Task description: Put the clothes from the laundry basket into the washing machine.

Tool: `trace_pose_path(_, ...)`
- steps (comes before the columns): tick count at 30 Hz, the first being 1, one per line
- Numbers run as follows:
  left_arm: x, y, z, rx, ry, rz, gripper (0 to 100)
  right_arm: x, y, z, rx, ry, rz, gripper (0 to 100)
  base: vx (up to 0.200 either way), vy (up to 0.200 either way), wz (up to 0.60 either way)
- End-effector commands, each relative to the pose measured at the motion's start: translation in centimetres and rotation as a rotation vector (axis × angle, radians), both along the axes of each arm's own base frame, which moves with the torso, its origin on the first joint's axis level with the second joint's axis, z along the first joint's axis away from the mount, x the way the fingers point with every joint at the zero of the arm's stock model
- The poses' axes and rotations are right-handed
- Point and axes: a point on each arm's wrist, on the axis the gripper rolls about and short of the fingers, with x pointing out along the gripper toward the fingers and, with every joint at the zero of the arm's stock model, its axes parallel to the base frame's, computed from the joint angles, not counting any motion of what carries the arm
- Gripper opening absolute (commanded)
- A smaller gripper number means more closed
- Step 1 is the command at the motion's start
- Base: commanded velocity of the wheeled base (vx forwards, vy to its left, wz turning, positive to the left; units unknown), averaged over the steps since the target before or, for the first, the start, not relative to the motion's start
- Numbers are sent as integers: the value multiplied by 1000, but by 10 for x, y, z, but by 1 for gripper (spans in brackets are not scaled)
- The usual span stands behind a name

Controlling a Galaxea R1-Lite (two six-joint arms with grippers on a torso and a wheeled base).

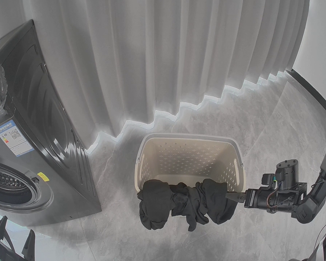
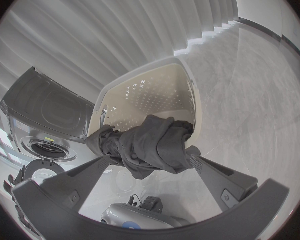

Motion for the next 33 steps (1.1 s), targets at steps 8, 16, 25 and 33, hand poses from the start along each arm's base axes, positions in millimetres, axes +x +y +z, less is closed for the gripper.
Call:
trace_pose_path(8, 0, 0, -5, 0, 4, 0, 100, 6, 8, -35, -33, 72, -13, 100, 0, 0, 0)
trace_pose_path(16, 0, 0, -5, 0, 4, 1, 100, 13, 11, -50, -35, 41, -28, 100, 0, 0, 0)
trace_pose_path(25, 0, 0, -5, 0, 4, 1, 100, 17, 13, -58, -27, 18, -30, 100, 0, 0, 0)
trace_pose_path(33, 0, 0, -5, 0, 4, 1, 100, 19, 18, -60, -10, -4, -21, 100, 0, 0, 0)
